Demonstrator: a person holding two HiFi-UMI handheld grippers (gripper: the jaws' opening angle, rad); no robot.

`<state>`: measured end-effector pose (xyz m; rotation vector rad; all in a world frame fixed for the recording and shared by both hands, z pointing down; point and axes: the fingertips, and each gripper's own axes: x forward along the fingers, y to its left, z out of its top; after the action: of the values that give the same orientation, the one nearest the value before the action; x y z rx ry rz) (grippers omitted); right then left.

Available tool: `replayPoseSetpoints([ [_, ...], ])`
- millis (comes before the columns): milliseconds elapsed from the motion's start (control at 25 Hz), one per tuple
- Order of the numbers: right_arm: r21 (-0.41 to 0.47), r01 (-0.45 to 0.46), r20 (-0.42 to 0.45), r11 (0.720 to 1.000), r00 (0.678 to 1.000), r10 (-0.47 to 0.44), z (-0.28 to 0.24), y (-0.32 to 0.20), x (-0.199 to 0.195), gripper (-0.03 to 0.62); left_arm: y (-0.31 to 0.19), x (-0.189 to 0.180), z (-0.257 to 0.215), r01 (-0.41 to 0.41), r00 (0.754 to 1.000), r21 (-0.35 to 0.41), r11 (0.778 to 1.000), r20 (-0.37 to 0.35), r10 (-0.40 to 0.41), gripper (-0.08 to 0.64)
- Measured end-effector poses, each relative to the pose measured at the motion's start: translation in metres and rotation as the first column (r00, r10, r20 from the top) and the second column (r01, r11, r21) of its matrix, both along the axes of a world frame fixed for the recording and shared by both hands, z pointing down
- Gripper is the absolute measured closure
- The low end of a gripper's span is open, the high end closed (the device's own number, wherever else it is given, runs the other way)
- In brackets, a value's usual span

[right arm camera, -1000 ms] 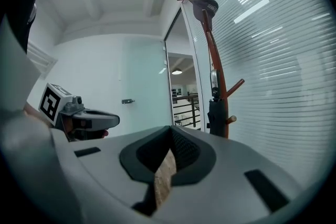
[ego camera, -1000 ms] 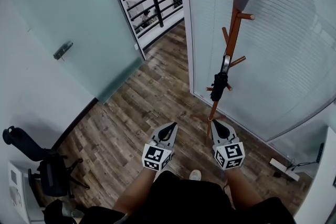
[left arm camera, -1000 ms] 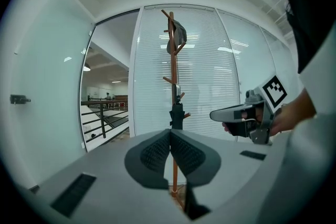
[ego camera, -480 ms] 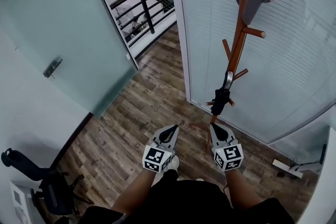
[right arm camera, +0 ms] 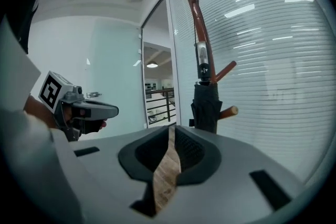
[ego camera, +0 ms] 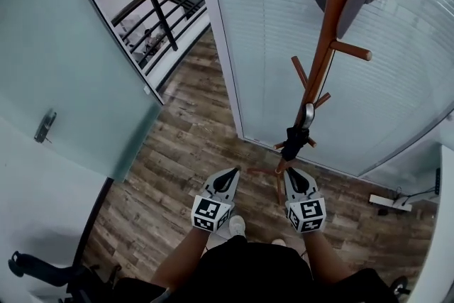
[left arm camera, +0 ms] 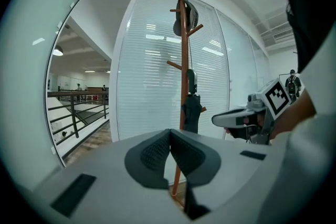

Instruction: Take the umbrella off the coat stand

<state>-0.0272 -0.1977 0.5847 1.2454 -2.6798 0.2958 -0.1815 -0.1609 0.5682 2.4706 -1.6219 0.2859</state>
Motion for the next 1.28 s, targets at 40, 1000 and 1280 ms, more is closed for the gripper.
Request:
replayPoseSetpoints([
  [40,0.004,-0.029,-0.008,1.0,1.0,0.029,0.002,-0.003,0.002,0.559,-0.003,0.0,0.003,-0.017,1.0,-0.004,1.0,-0.004,0.017,0.548],
  [1000,-0.013,-0.45,-0.04,0.893,0.892,0.45,0.041,-0.098,0.021,0.316,-0.041,-0.008,0.041,-0.319,0.948,-0.112,0.941,-0.039,0.317,0.548],
  [1280,0.034,-0.451,-0.058,0.892,0.89,0.452,0.044,-0.107,0.015,0.322,-0.038,-0.005,0.059,-0.303,0.953,-0.151,0.941,-0.023,0.303,0.548],
])
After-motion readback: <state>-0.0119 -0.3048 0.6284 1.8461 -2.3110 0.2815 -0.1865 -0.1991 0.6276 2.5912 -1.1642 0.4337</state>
